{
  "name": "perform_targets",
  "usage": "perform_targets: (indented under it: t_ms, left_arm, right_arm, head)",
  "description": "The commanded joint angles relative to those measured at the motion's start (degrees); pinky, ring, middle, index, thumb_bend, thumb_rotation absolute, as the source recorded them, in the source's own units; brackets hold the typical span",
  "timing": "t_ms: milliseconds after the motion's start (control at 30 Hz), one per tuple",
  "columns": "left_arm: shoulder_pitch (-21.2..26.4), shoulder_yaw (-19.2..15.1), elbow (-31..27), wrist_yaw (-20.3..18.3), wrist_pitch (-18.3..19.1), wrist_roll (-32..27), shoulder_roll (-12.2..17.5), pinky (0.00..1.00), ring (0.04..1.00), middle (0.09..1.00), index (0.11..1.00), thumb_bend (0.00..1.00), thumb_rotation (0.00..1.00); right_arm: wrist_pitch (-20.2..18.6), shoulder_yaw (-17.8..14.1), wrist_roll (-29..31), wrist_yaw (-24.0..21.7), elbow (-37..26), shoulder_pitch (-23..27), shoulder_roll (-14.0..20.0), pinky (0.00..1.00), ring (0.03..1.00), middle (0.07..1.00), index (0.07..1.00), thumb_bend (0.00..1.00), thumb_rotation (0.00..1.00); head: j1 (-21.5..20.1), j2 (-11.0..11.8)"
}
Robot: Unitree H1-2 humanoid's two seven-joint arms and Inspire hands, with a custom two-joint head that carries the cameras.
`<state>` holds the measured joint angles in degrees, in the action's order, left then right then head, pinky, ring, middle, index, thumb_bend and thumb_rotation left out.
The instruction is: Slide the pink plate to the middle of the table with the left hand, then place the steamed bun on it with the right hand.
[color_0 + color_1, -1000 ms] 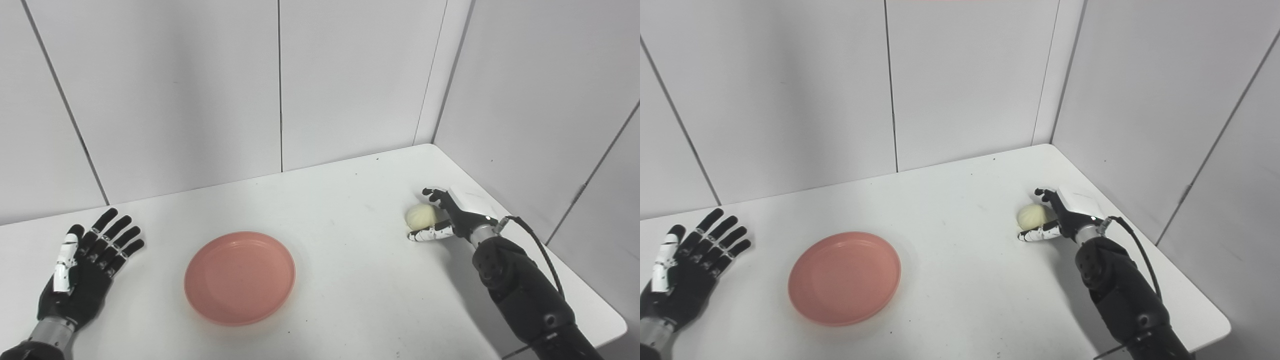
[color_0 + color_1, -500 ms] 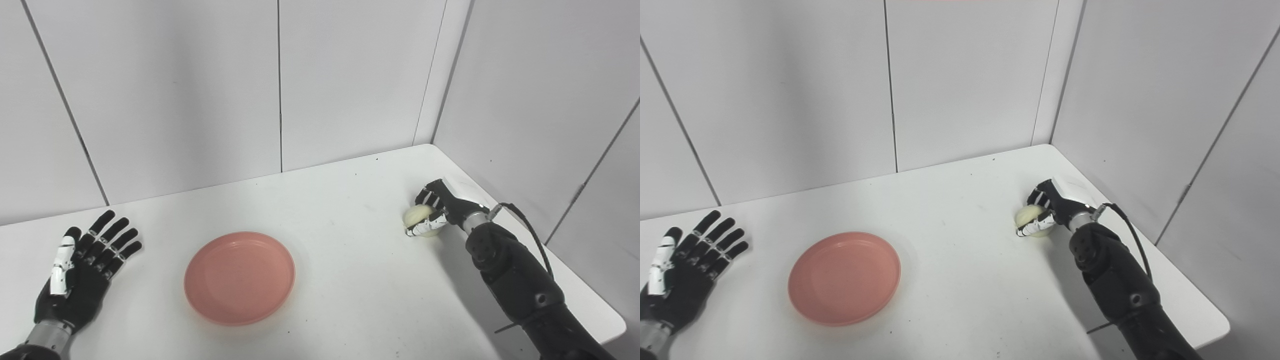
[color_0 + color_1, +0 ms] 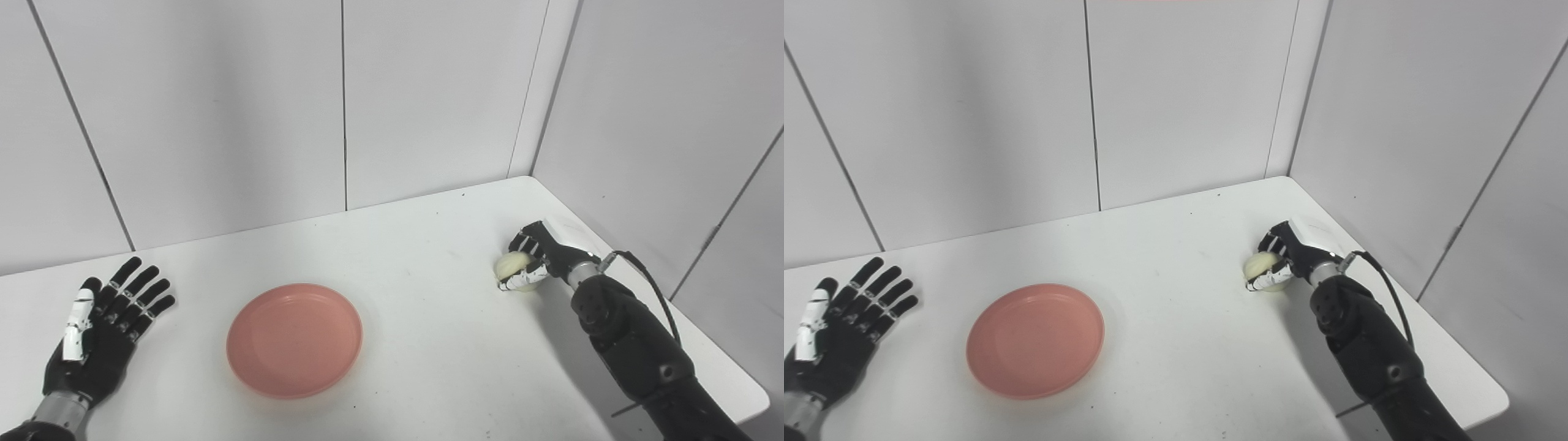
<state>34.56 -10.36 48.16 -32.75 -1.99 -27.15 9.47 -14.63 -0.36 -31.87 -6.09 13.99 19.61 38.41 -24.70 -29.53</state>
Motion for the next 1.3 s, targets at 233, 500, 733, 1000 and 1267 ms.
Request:
perform_targets:
  t_ms: [233,500,733,1000,1267]
  left_arm:
    - [-10.78,1.87,1.43,4.11,4.23,2.83,-2.79,0.81,0.845,0.872,0.87,0.52,0.89]
    - [-12.0,3.5,-3.28,7.54,5.98,3.83,-5.23,0.84,0.866,0.89,0.891,0.5,0.93]
    - [-13.46,5.07,-8.81,11.67,8.52,4.47,-7.9,0.87,0.886,0.906,0.906,0.48,0.99]
    - [-14.03,6.44,-12.6,15.41,10.6,5.14,-10.17,0.91,0.908,0.926,0.929,0.46,1.0]
    - [-13.85,7.64,-13.66,17.37,11.03,5.98,-11.3,0.92,0.914,0.931,0.94,0.45,1.0]
  right_arm:
    - [-0.2,1.7,-0.87,-2.41,-13.68,4.28,0.41,0.39,0.444,0.501,0.49,0.5,0.13]
    - [-1.35,5.08,-1.27,-5.61,-17.09,8.67,-3.14,0.39,0.444,0.51,0.49,0.5,0.12]
    - [1.72,8.53,-1.05,-5.9,-14.98,10.86,-6.22,0.38,0.443,0.502,0.49,0.5,0.12]
    - [2.89,12.21,0.05,-8.33,-17.39,12.81,-9.6,0.38,0.439,0.497,0.489,0.5,0.12]
    - [4.5,15.66,0.06,-10.67,-19.43,14.58,-12.93,0.38,0.421,0.486,0.489,0.5,0.12]
  head:
    - [3.93,0.31]
    - [9.78,0.14]
    - [16.45,-0.4]
    - [21.76,-0.98]
    - [25.0,-1.61]
